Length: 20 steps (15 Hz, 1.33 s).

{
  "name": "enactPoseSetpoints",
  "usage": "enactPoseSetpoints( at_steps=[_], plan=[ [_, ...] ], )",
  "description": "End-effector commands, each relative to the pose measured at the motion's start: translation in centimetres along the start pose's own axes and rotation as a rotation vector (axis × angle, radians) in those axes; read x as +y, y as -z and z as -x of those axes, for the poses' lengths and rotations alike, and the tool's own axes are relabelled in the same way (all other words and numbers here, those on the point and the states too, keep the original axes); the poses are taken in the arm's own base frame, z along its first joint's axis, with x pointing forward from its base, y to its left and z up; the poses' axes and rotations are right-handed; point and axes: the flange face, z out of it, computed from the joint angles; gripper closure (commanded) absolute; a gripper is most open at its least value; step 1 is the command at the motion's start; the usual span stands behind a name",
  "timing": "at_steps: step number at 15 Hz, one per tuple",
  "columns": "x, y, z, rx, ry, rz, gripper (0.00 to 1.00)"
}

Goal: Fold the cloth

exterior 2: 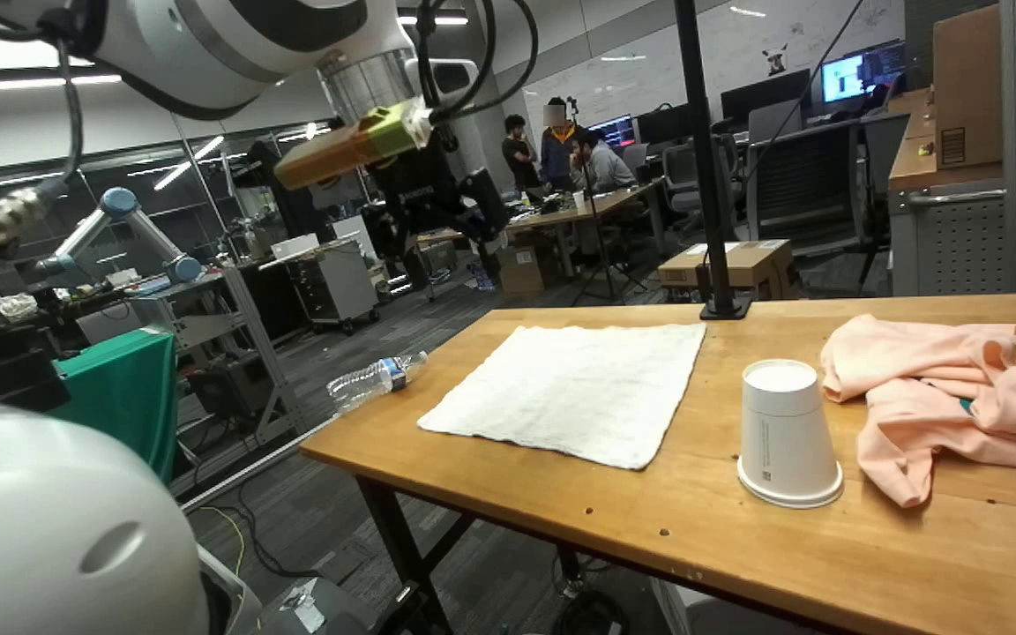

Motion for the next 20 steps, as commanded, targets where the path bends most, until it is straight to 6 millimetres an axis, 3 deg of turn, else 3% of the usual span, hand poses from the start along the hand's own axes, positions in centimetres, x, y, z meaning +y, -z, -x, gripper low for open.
enactPoseSetpoints(
  at_steps=[1,7,10,17,20],
  plan=[
    [1.1,-2.3,-0.9,0.032,0.092,0.057,0.0],
    [3.8,-6.1,-4.0,0.099,0.113,0.191,0.0],
    [5.8,-8.9,-5.2,0.101,0.075,0.191,0.0],
    [10.3,-15.7,-5.1,0.013,-0.085,0.137,0.0],
    [11.2,-18.0,-5.3,-0.019,-0.185,0.113,0.0]
  ],
)
